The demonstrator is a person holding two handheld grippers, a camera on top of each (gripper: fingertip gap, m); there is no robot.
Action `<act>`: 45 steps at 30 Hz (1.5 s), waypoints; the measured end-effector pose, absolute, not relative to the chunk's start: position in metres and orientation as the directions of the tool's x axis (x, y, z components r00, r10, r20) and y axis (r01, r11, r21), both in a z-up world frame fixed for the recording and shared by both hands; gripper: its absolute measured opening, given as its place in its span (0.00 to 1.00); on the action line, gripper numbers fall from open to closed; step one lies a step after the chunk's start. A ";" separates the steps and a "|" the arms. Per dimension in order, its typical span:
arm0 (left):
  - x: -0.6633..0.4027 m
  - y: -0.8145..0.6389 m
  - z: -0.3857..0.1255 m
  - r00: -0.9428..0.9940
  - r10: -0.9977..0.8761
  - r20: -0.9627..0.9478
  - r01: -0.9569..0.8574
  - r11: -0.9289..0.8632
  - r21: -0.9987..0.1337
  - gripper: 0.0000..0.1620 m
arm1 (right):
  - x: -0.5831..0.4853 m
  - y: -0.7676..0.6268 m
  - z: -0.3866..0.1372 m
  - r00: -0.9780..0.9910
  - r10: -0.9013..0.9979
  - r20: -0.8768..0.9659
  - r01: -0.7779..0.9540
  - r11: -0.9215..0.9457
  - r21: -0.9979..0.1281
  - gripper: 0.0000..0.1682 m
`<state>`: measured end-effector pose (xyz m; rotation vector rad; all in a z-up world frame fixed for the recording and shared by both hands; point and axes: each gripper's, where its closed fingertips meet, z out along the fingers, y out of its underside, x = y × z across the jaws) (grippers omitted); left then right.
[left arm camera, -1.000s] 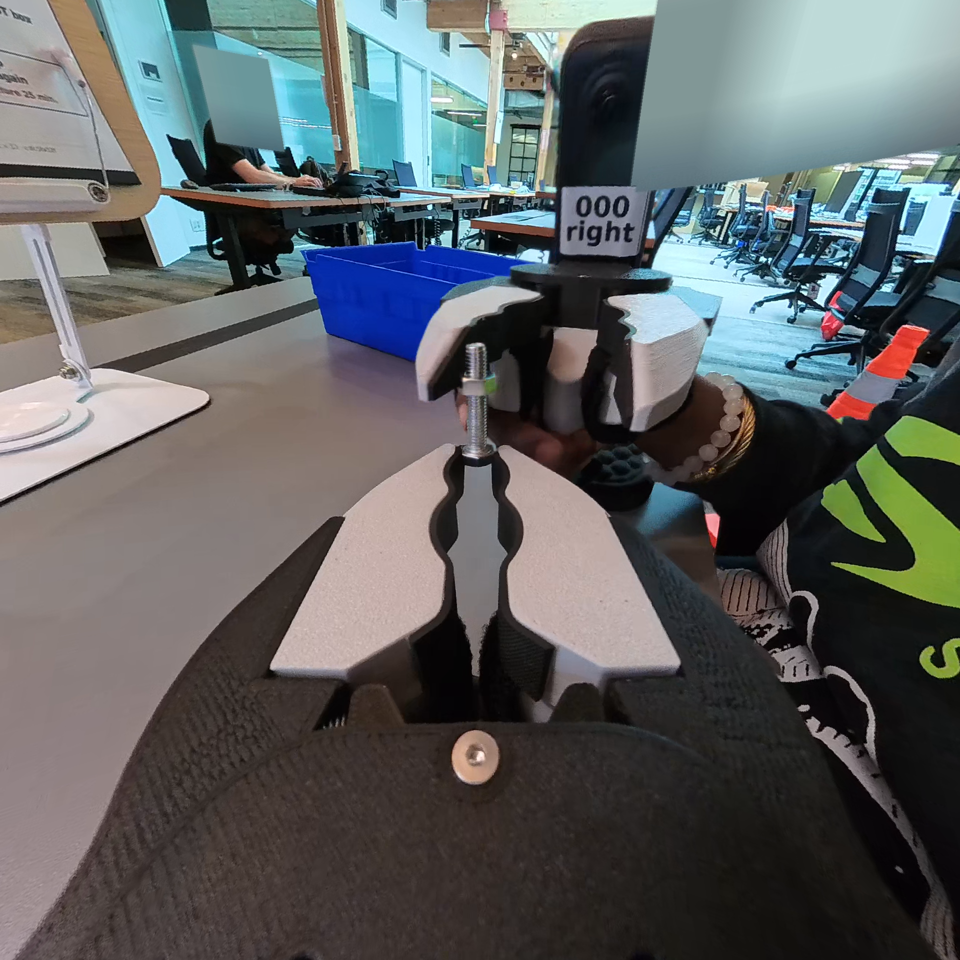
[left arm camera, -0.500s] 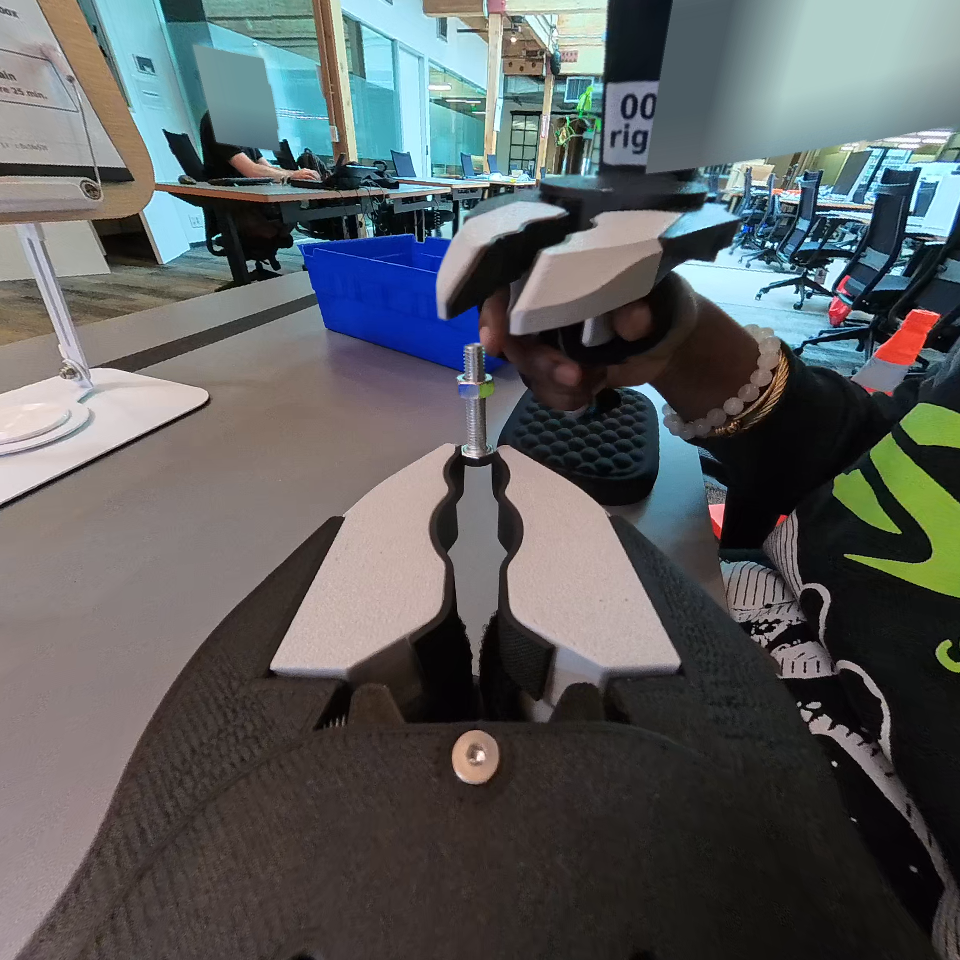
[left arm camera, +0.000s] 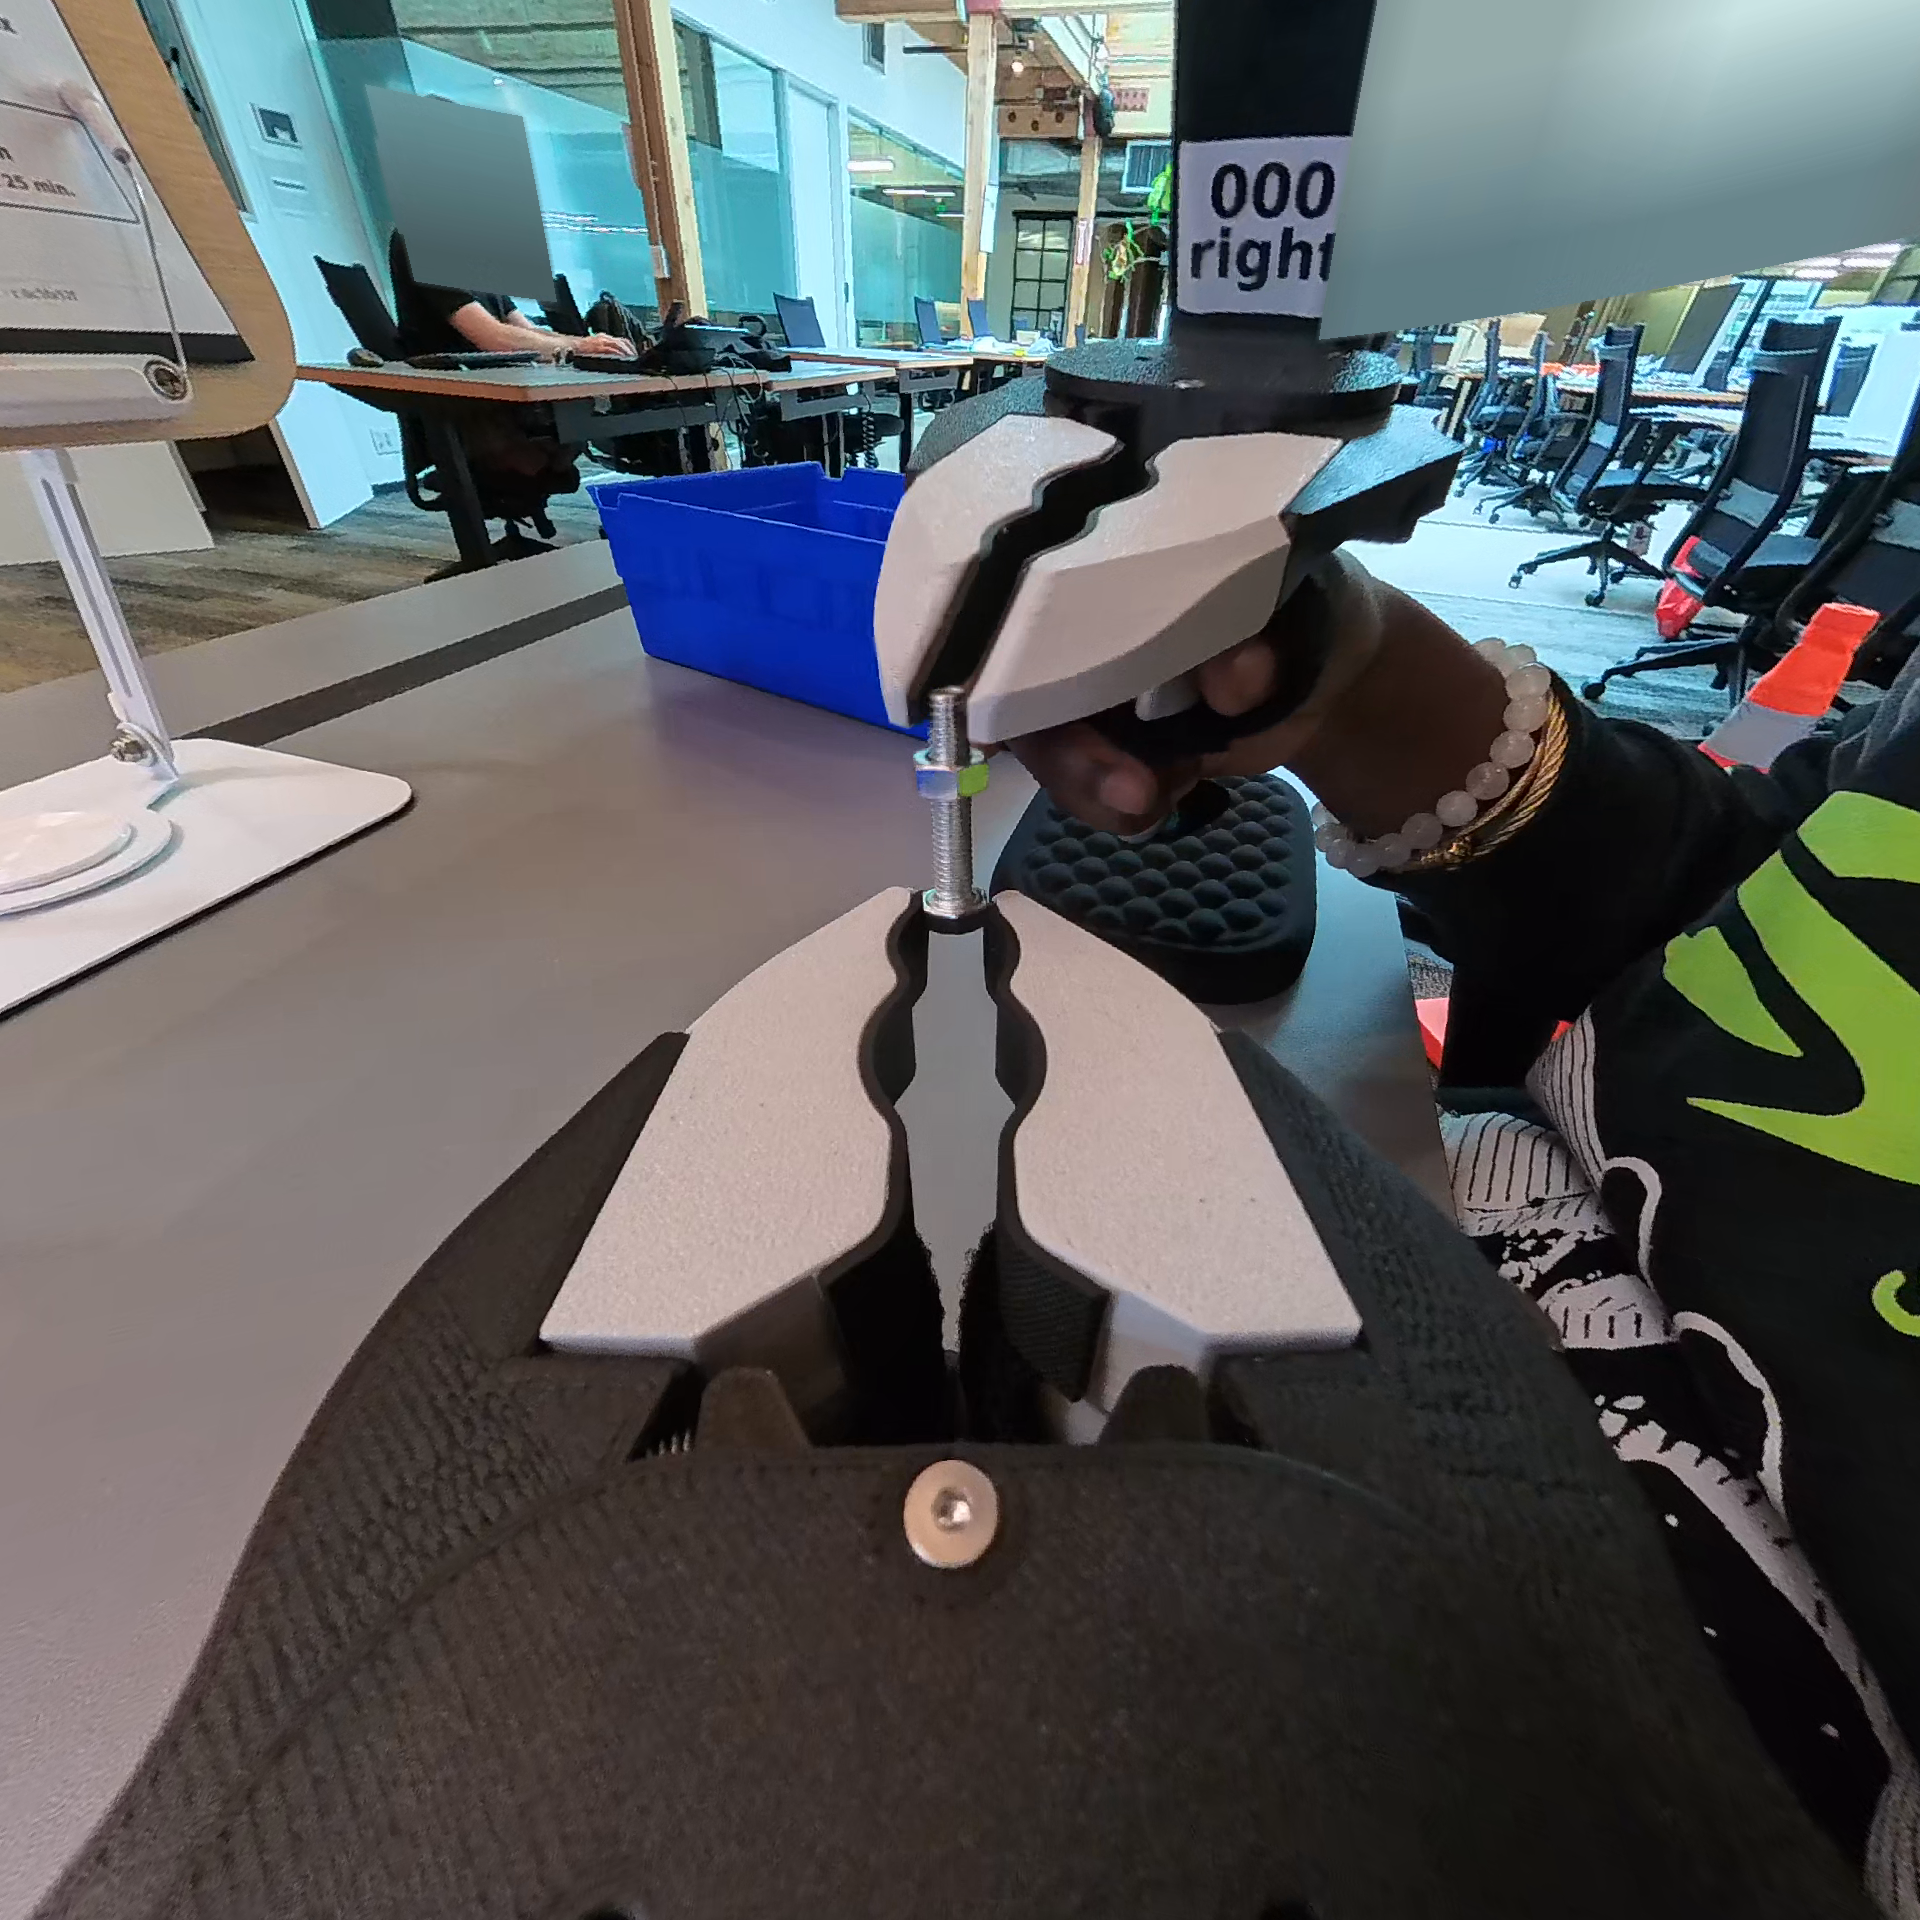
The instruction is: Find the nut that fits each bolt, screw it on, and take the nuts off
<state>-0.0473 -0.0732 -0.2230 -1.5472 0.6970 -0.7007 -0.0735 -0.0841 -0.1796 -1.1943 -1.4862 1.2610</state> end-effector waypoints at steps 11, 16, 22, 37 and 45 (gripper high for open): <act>-0.048 -0.070 -0.224 0.642 -0.765 0.059 -0.031 -0.103 -0.994 0.32 | -0.024 -0.034 -0.156 0.011 0.999 0.039 0.102 0.038 -0.994 0.03; -0.049 -0.070 -0.223 0.643 -0.763 0.067 -0.020 -0.104 -0.994 0.33 | 0.058 0.033 -0.124 0.309 0.951 0.012 0.021 0.006 -1.000 0.03; -0.050 -0.069 -0.224 0.645 -0.760 0.075 -0.018 -0.113 -0.993 0.34 | 0.173 0.137 -0.118 0.698 0.716 0.008 0.033 -0.021 -0.999 0.03; -0.053 -0.066 -0.223 0.651 -0.752 0.102 0.010 -0.127 -0.992 0.34 | 0.259 0.284 -0.266 0.931 0.364 -0.042 0.173 -0.537 -0.826 0.04; -0.054 -0.066 -0.223 0.654 -0.749 0.106 0.014 -0.128 -0.992 0.33 | 0.260 0.298 -0.291 0.939 0.344 0.000 0.211 -0.577 -0.789 0.04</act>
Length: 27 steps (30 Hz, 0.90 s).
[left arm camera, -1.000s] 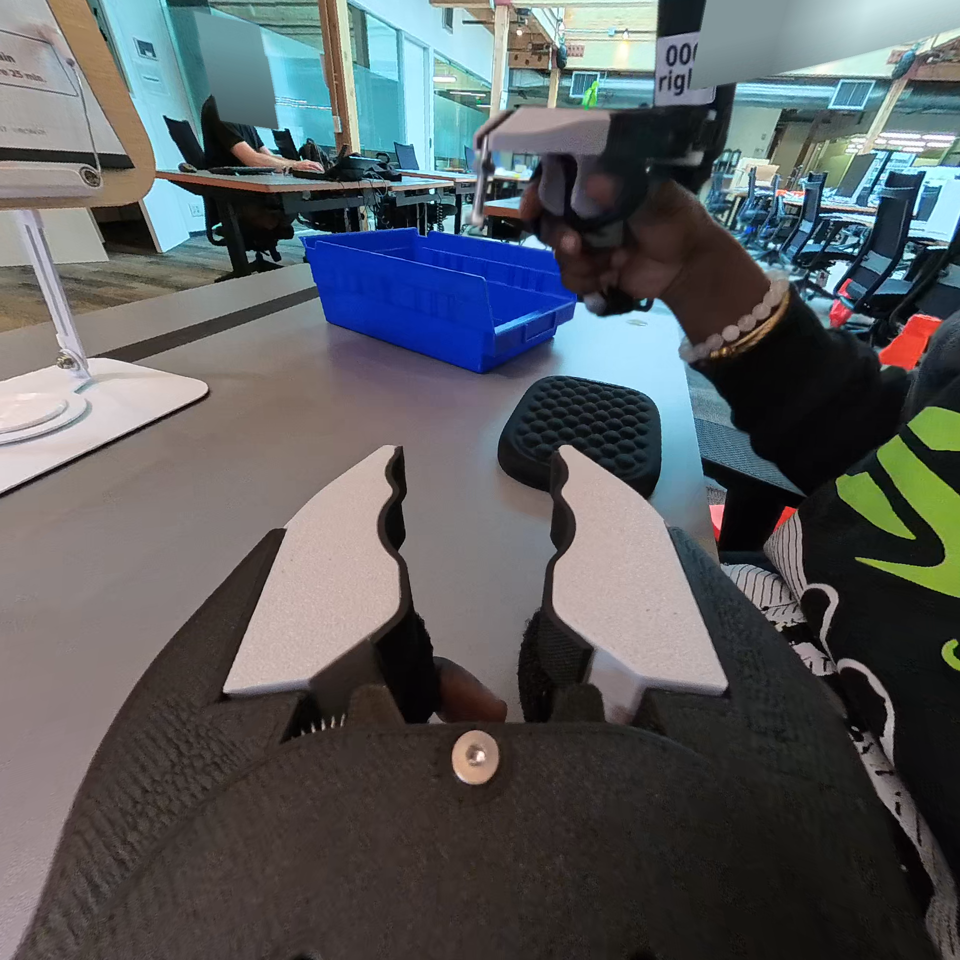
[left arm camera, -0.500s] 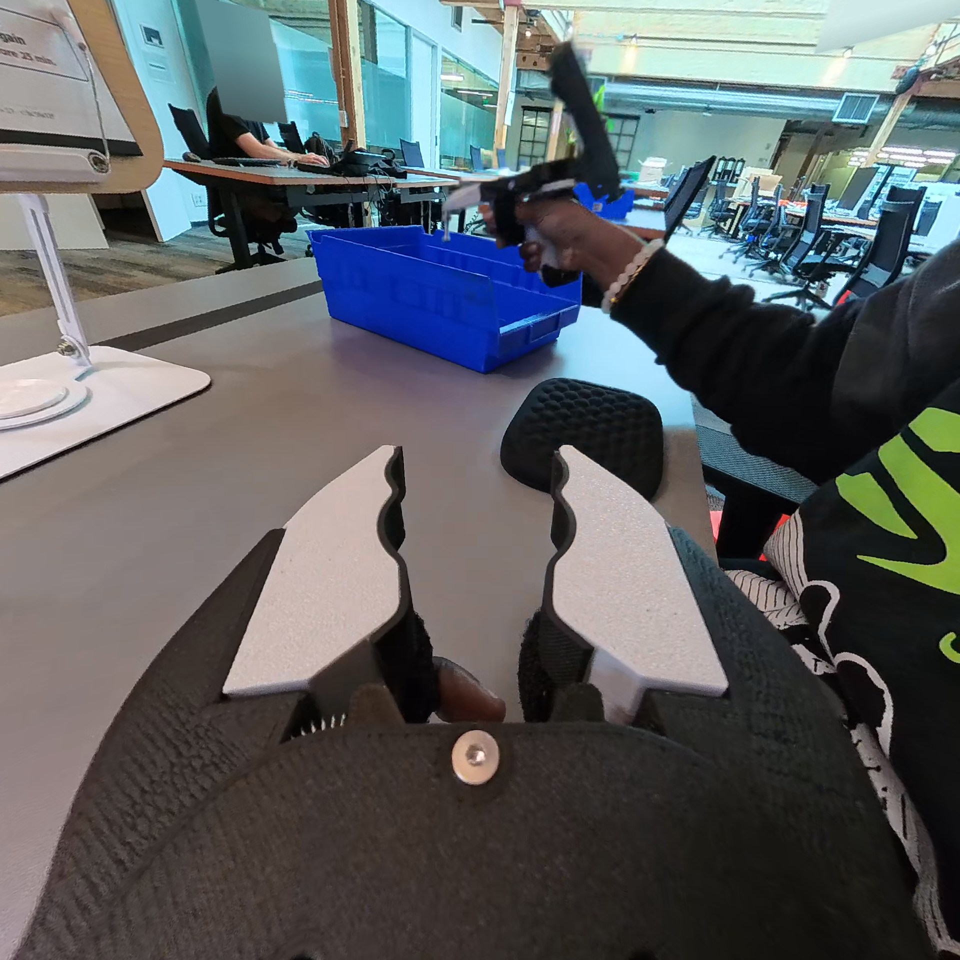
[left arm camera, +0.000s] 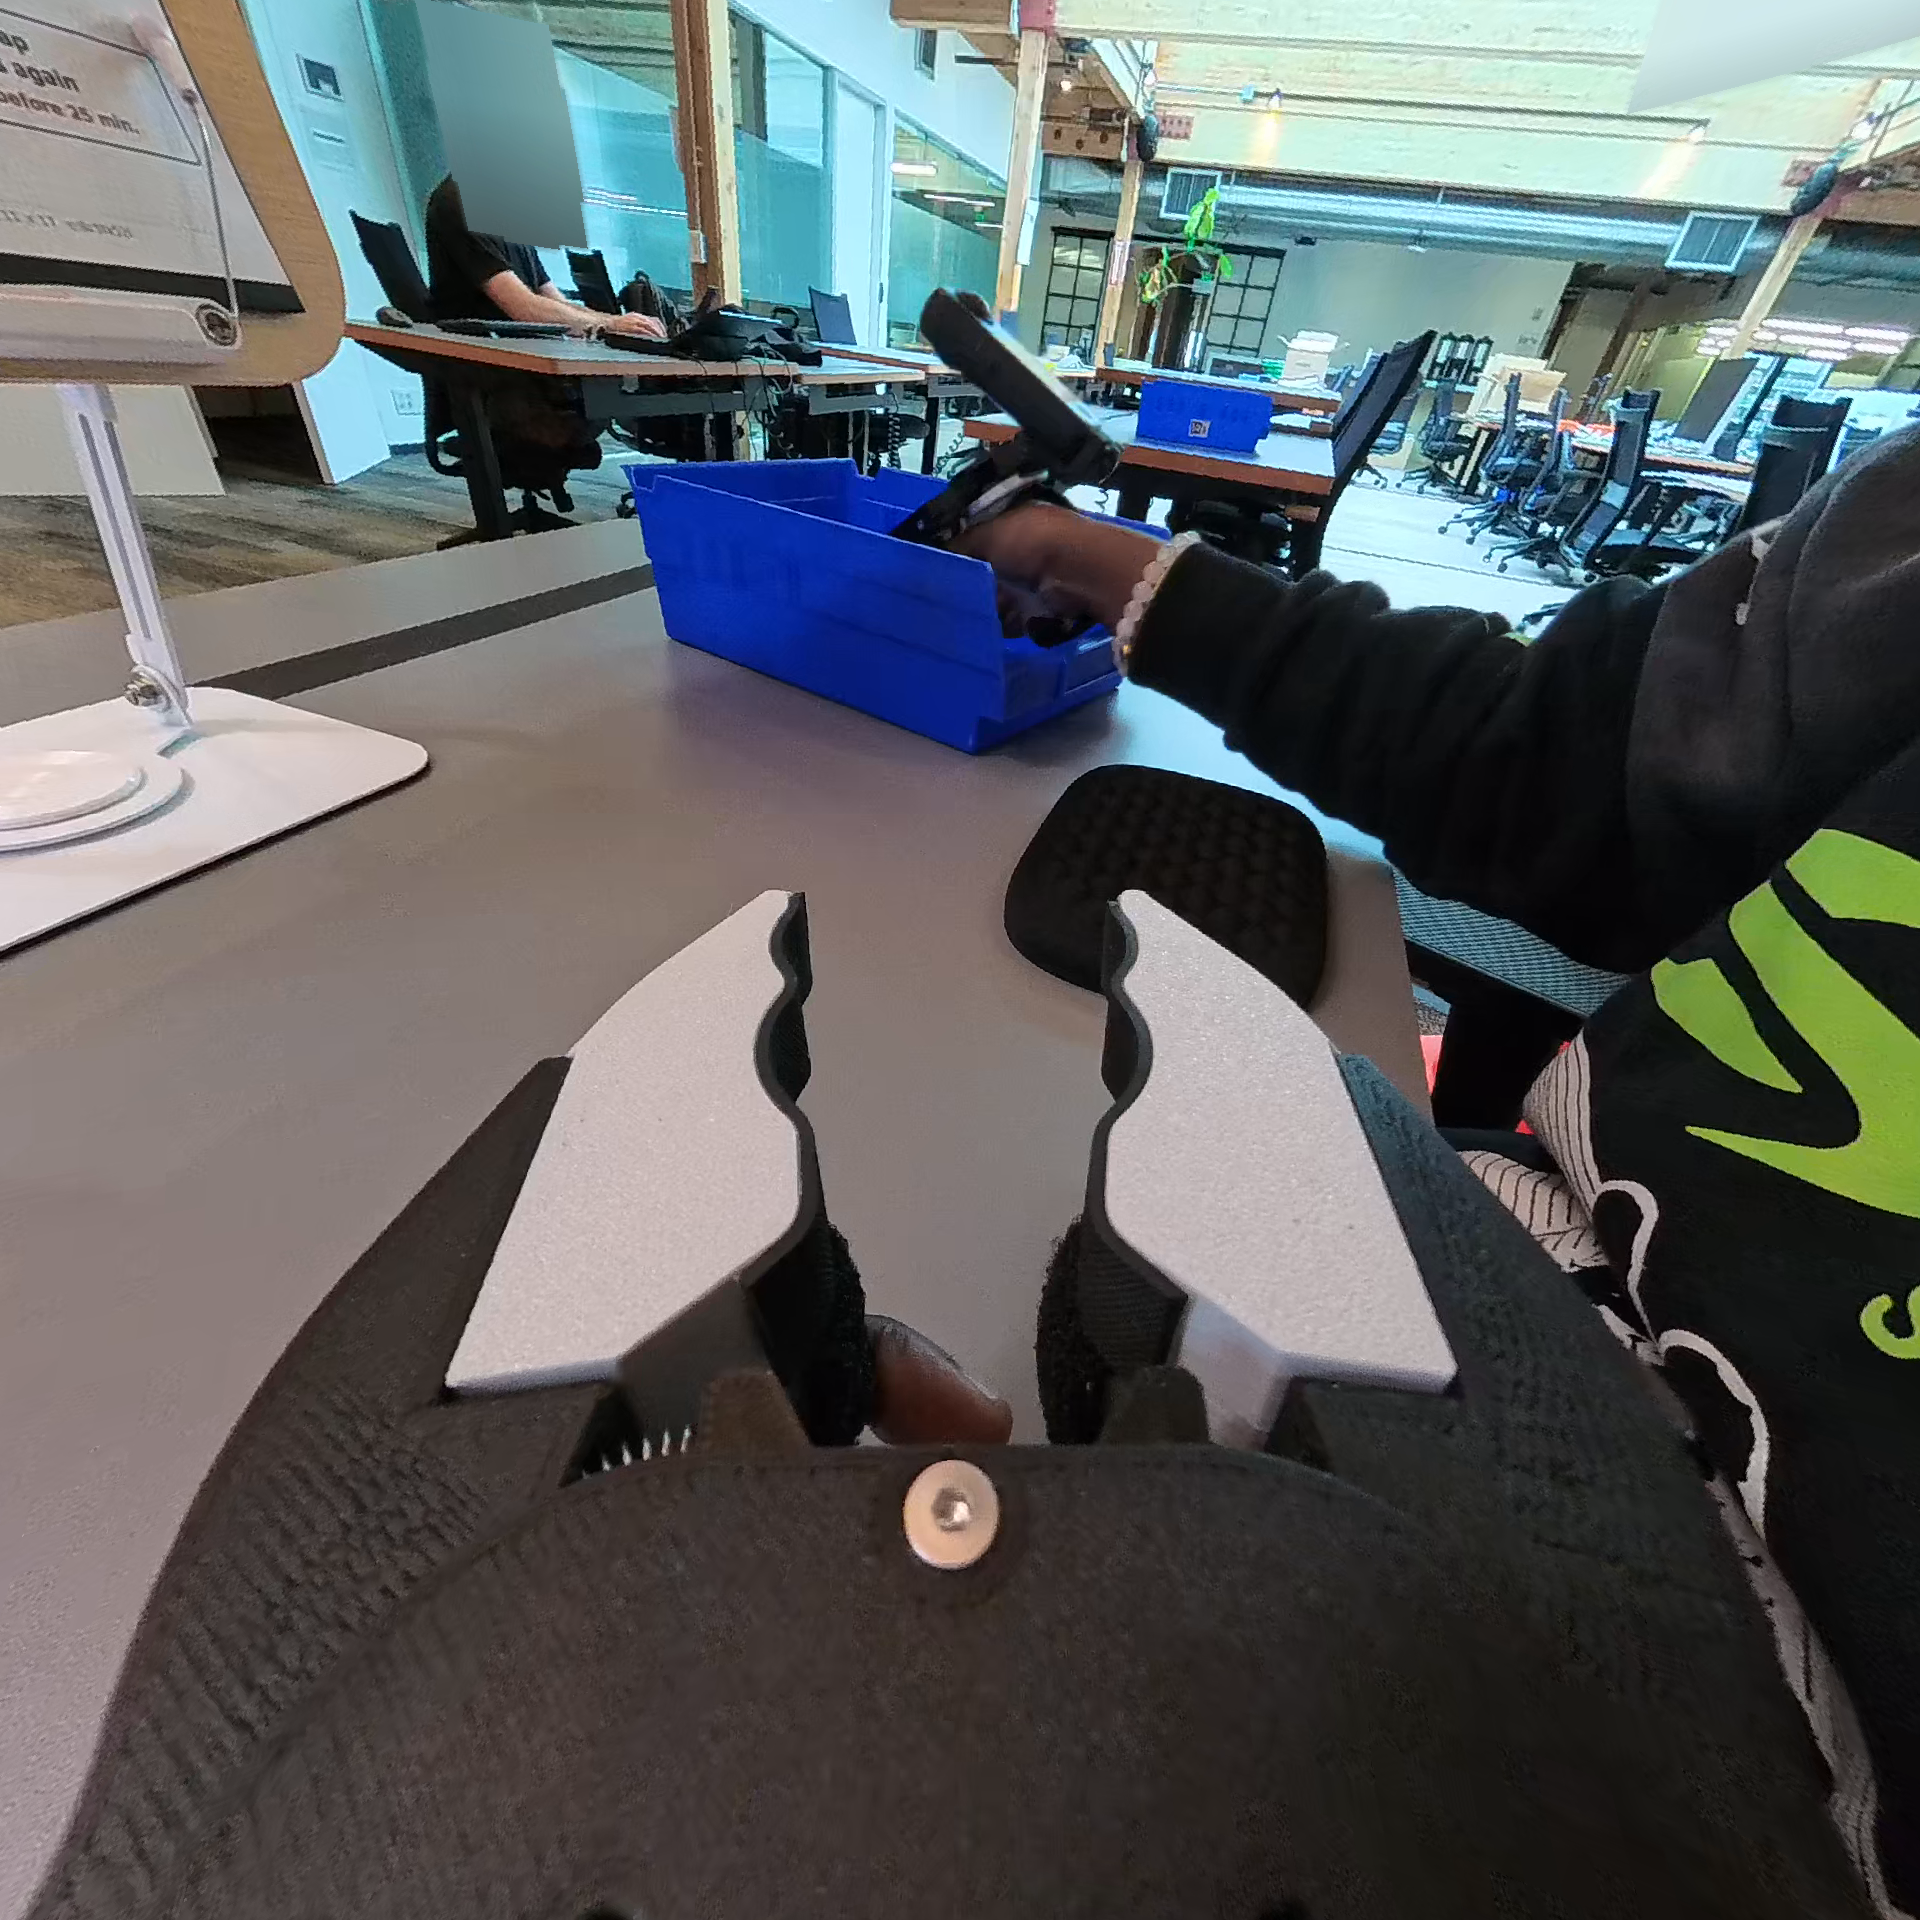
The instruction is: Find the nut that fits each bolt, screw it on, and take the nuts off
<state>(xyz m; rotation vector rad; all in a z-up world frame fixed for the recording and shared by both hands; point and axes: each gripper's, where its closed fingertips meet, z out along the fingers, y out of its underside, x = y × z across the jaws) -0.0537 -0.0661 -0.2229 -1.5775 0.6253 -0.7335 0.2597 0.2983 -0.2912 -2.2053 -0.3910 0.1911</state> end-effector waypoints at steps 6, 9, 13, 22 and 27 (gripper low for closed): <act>-0.054 -0.066 -0.222 0.655 -0.747 0.110 0.019 -0.129 -0.992 0.33 | 0.257 0.300 -0.295 0.942 0.336 0.010 0.211 -0.567 -0.797 0.04; -0.054 -0.066 -0.222 0.655 -0.748 0.110 0.019 -0.129 -0.992 0.33 | 0.256 0.298 -0.297 0.942 0.336 -0.001 0.202 -0.568 -0.798 0.04; -0.054 -0.066 -0.222 0.656 -0.747 0.109 0.019 -0.128 -0.992 0.33 | 0.257 0.294 -0.294 0.942 0.335 -0.005 0.197 -0.566 -0.801 0.09; -0.074 -0.063 -0.199 0.763 -0.641 0.083 0.082 -0.031 -0.996 0.33 | 0.238 0.263 -0.226 0.926 0.371 -0.072 0.073 -0.363 -0.929 0.37; -0.123 -0.066 -0.158 0.881 -0.463 0.097 0.144 0.068 -0.987 0.36 | 0.216 0.222 -0.180 0.900 0.435 -0.032 0.085 -0.248 -0.965 0.43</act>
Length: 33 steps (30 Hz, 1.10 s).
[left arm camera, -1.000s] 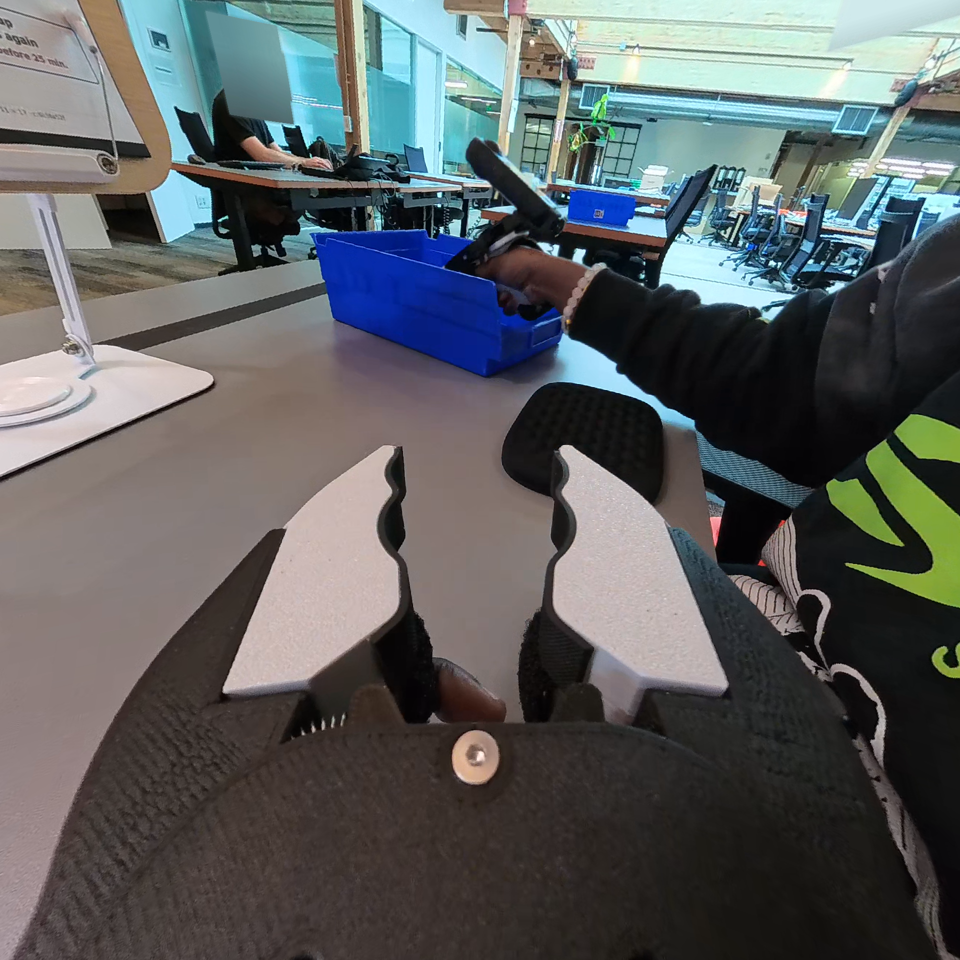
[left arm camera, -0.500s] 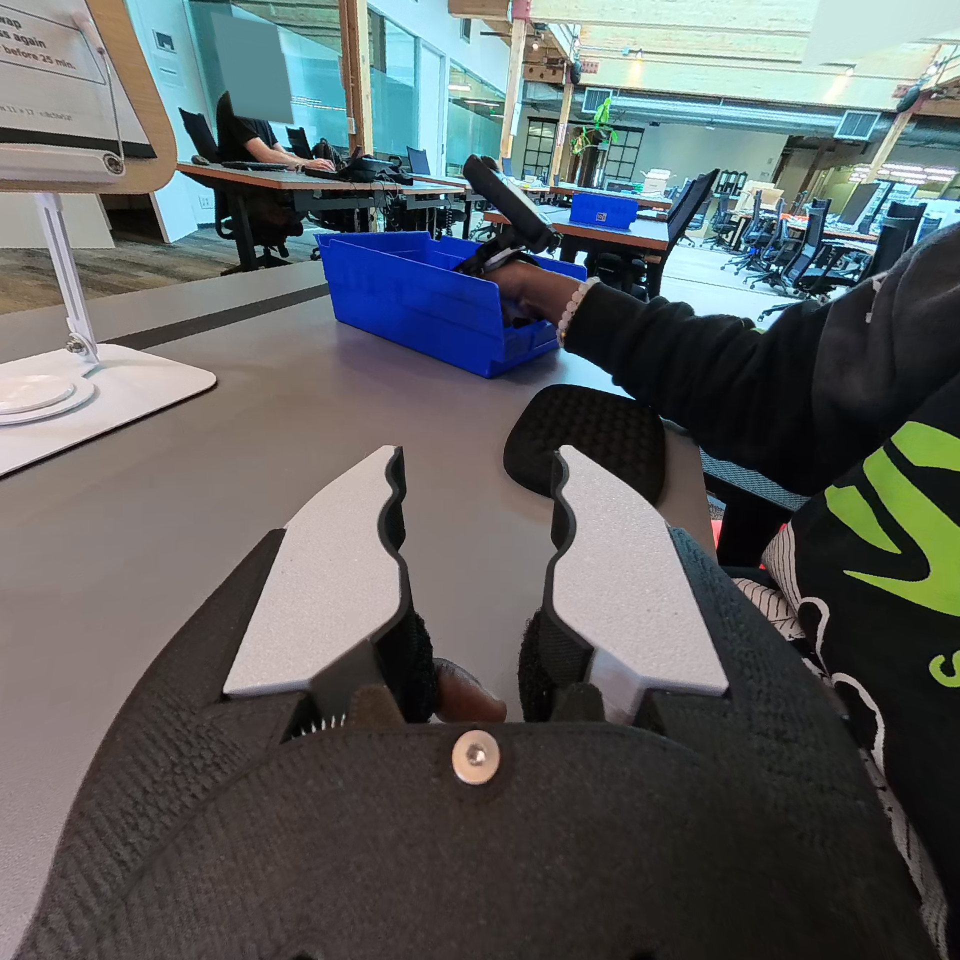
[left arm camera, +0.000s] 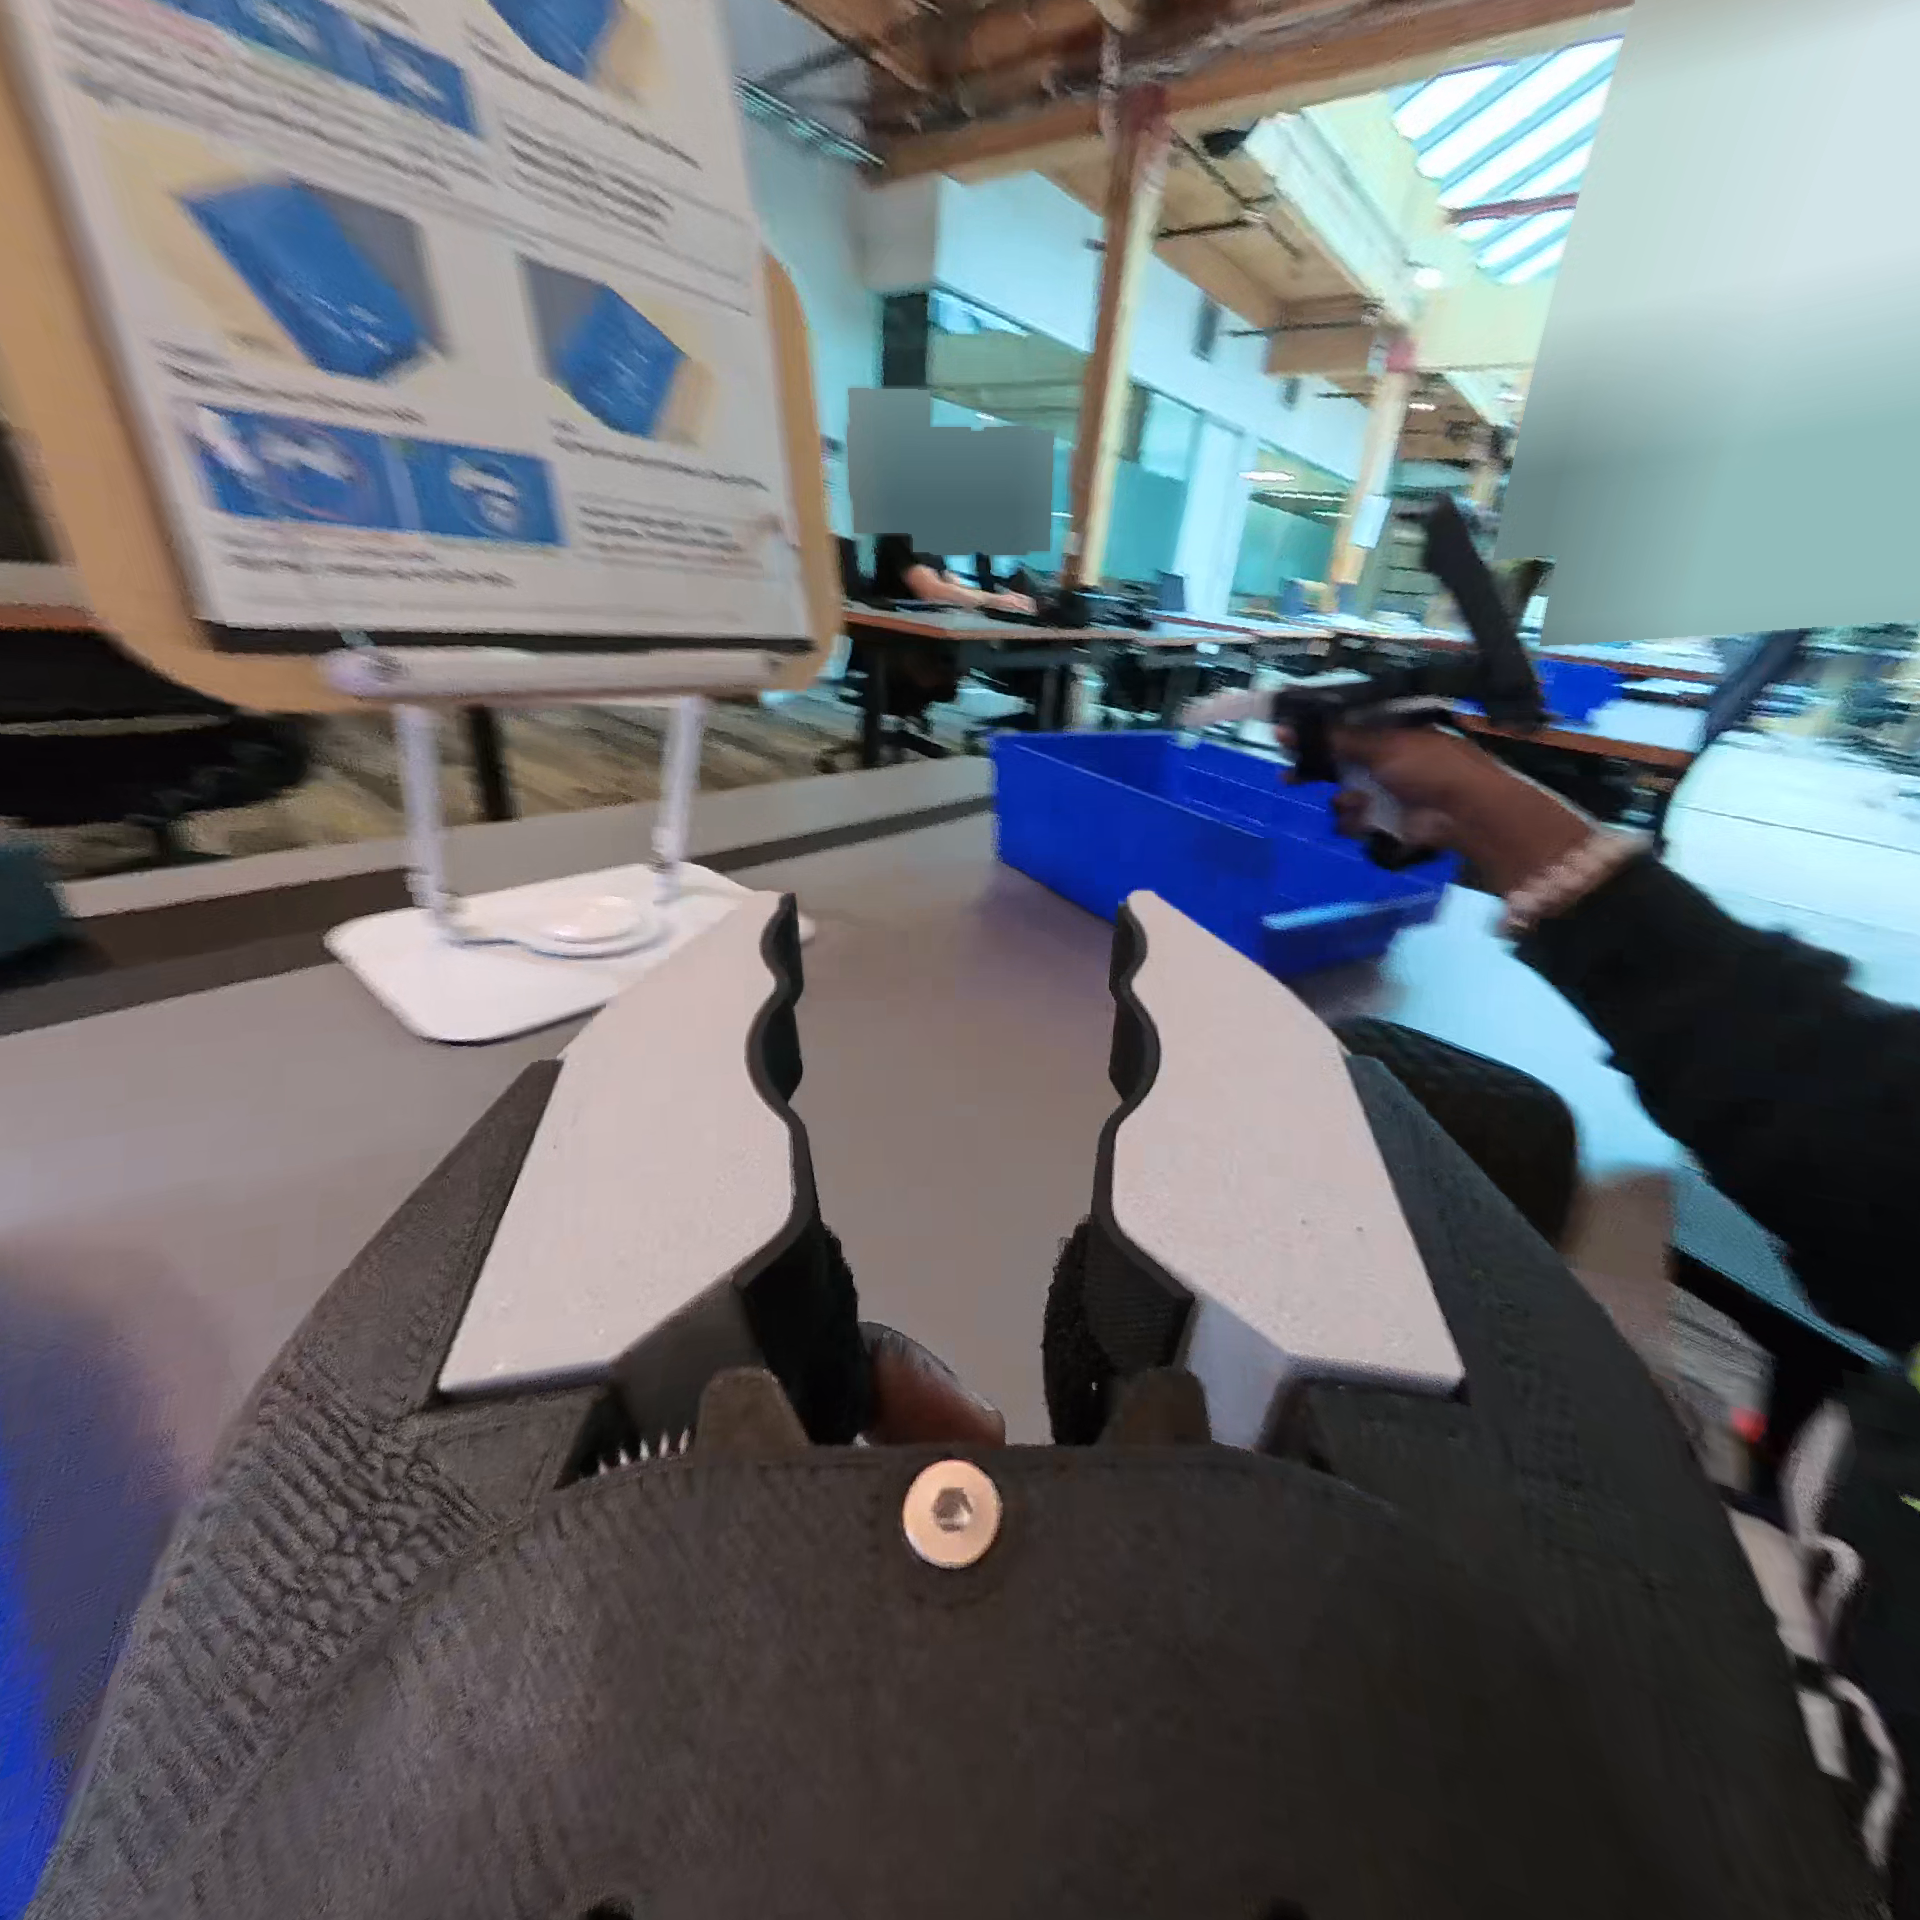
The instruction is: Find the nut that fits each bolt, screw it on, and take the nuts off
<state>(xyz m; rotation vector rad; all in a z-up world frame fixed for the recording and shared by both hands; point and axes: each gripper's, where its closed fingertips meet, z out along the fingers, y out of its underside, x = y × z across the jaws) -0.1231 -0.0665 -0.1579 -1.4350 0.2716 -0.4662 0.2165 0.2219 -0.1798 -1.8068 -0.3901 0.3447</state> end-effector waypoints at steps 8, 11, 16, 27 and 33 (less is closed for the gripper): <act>-0.238 -0.091 -0.135 0.999 -0.031 -0.011 -0.009 0.059 -0.998 0.43 | 0.196 0.138 -0.190 0.869 0.489 -0.083 0.031 -0.221 -0.975 0.54; -0.258 -0.094 -0.166 0.999 0.035 -0.024 -0.021 -0.083 -0.996 0.44 | 0.181 0.116 -0.213 0.860 0.504 -0.076 0.059 -0.247 -0.967 0.53; -0.264 -0.092 -0.223 0.995 0.060 -0.078 -0.055 -0.314 -0.948 0.44 | 0.168 0.104 -0.244 0.869 0.494 0.006 0.167 -0.283 -0.944 0.51; -0.267 -0.090 -0.268 0.989 0.055 -0.137 -0.097 -0.455 -0.885 0.20 | 0.170 0.112 -0.263 0.882 0.459 0.107 0.274 -0.315 -0.909 0.32; -0.265 -0.087 -0.267 0.979 0.037 -0.199 -0.163 -0.442 -0.882 0.13 | 0.173 0.124 -0.266 0.875 0.437 0.210 0.365 -0.307 -0.879 0.18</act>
